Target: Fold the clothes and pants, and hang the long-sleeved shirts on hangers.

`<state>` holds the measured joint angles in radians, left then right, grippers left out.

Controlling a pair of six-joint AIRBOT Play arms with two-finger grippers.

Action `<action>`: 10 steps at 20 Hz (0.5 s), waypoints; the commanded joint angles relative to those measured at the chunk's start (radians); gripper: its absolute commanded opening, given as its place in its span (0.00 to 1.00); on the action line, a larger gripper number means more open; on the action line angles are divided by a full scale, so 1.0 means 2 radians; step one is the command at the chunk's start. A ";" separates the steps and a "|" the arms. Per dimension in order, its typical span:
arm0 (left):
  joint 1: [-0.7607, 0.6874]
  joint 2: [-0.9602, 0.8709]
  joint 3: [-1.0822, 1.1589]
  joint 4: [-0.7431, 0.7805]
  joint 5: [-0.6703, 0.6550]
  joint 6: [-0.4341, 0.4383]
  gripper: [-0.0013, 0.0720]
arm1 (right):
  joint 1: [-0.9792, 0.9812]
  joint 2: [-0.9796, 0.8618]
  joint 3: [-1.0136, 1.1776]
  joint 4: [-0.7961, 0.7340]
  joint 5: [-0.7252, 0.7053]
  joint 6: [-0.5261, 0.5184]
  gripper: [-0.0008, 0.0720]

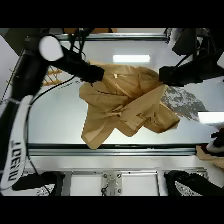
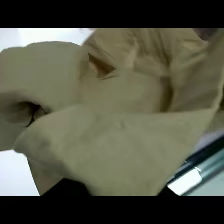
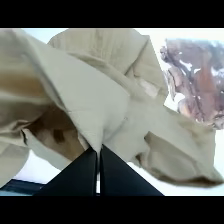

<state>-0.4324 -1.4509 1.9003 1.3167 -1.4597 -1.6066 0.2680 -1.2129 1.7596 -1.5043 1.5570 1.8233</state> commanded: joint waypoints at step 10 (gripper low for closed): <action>0.088 0.239 -0.325 -0.234 -0.106 0.087 0.04 | 0.027 0.080 -0.115 -0.047 0.098 -0.009 0.02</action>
<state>-0.3592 -1.0420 1.4200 1.0622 -1.6547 -1.5154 0.3096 -1.1313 1.6615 -1.5551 1.7855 1.7916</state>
